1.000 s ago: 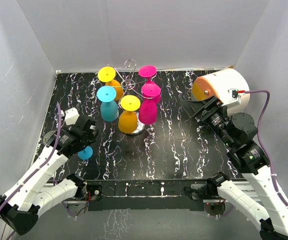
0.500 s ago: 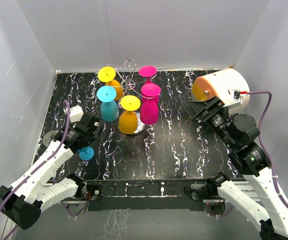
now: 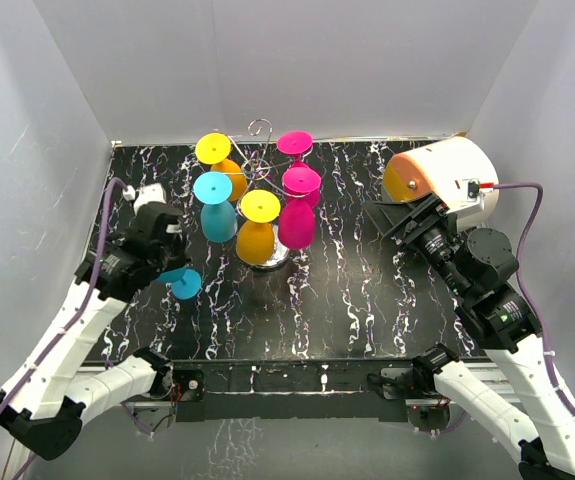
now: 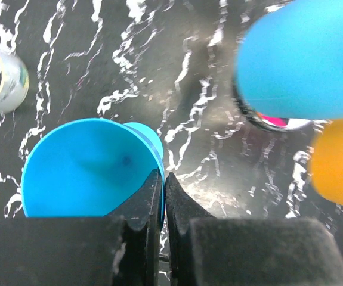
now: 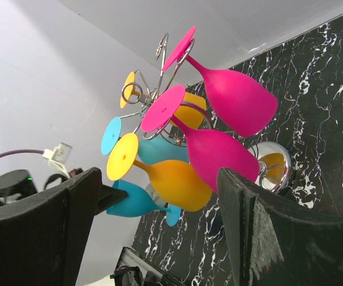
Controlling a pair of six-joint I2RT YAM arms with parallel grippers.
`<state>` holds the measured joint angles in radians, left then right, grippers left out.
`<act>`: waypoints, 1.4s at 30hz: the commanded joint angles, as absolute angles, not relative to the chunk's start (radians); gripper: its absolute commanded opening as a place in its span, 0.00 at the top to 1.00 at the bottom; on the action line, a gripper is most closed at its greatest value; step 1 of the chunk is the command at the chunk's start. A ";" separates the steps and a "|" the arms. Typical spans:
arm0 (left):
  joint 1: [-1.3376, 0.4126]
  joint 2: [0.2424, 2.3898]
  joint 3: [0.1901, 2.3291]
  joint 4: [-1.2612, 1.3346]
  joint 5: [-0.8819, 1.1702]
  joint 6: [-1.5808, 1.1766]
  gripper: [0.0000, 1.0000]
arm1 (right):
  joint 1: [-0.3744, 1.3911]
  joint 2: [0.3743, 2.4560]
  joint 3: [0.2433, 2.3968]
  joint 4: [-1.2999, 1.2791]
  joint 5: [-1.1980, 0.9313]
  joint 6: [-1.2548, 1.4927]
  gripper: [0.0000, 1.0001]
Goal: Place the wine glass upside down on the wine glass rack
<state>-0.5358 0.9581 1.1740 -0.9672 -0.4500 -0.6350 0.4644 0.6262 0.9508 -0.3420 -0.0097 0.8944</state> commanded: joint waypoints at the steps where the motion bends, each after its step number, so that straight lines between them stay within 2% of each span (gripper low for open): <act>1: -0.530 0.956 1.294 -1.044 -0.139 -0.420 1.00 | 0.467 0.631 0.969 -0.316 0.003 0.911 0.24; 4: -0.530 0.961 1.304 -1.080 0.083 -0.340 1.00 | 0.468 0.639 0.976 -0.322 0.004 0.915 0.25; 8: -0.530 0.913 1.305 -1.045 0.218 -0.294 1.00 | 0.468 0.641 0.974 -0.320 0.005 0.931 0.25; 14: -0.531 0.862 1.350 -0.843 0.522 -0.285 1.00 | 0.468 0.641 0.983 -0.310 -0.045 0.898 0.25; 20: -0.531 0.928 1.474 -0.712 0.673 -0.282 1.00 | 0.468 0.629 0.993 -0.259 -0.095 0.862 0.23; 22: -0.531 0.955 1.514 -0.661 0.725 -0.292 1.00 | 0.468 0.617 0.989 -0.226 -0.108 0.856 0.20; 27: -0.531 0.986 1.549 -0.335 0.837 -0.449 1.00 | 0.468 0.559 0.942 -0.101 -0.142 0.821 0.19; 33: -0.530 1.027 1.591 -0.158 0.725 -0.564 1.00 | 0.468 0.519 0.941 -0.025 -0.160 0.792 0.16; 37: -0.531 1.017 1.524 -0.005 0.618 -0.610 1.00 | 0.468 0.491 0.909 0.108 -0.215 0.828 0.16; 42: -0.532 1.034 1.442 0.269 0.562 -0.686 1.00 | 0.468 0.502 0.922 0.088 -0.193 0.884 0.16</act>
<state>-0.5331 1.0306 1.4971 -0.0338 0.6334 -0.5987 0.4644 0.4969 0.9127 0.0158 -0.1837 0.8433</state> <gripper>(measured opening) 0.015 0.843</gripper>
